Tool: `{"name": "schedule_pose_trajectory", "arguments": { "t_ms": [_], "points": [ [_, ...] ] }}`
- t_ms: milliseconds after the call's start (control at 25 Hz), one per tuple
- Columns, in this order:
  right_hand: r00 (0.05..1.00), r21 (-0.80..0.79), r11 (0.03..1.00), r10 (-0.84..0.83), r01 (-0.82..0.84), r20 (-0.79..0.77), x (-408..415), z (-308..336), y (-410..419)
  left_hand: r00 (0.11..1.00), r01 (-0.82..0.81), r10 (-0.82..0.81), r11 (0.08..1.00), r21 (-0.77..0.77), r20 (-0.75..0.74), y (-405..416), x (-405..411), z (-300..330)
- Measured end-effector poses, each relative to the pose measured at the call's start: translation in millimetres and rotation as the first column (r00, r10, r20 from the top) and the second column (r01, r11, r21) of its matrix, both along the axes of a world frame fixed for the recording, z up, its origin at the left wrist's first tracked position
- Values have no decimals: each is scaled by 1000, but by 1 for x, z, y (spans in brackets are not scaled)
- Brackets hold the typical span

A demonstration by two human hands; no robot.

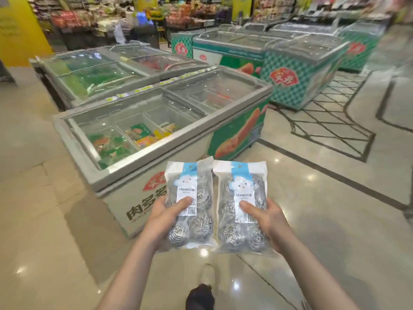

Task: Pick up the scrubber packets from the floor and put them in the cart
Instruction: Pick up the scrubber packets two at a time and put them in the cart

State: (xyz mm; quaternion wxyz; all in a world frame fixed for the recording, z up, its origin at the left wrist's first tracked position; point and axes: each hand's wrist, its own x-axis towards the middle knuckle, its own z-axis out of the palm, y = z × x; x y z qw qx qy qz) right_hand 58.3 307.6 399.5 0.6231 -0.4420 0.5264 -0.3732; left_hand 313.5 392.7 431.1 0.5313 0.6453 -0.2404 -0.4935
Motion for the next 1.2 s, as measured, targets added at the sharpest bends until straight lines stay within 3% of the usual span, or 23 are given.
{"name": "schedule_pose_trajectory", "arguments": {
  "t_ms": [160, 280, 440, 520, 640, 880, 1000, 1200],
  "points": [
    [976, 3, 976, -217, 217, -17, -74, -6, -79, 972, 233, -233, 972, 2, 43, -138, -64, -6],
    [917, 4, 919, -394, 395, -60, -140, 1, -133, 894, 436, -433, 900, -7, 113, -252, -126, -5],
    [763, 2, 765, -642, 644, -75, -230, 13, -165, 766, 632, -626, 775, 8, 143, -366, -232, -3],
    [679, 5, 679, -732, 734, -56, -275, 17, -169, 663, 742, -737, 670, 19, 131, -405, -300, -3],
    [540, -5, 540, -842, 842, -9, -343, 16, -172, 506, 860, -855, 510, 10, 115, -448, -410, -11],
    [273, -4, 273, -962, 962, 19, -506, -4, -180, 273, 958, -958, 279, 68, 93, -495, -627, -30],
    [212, 23, 213, -977, 977, 29, -592, -1, -186, 155, 982, -983, 165, 95, 103, -513, -736, -23],
    [127, 13, 128, -991, 992, 51, -712, 5, -197, 70, 990, -980, 91, 109, 186, -534, -881, -7]
  ]
}}
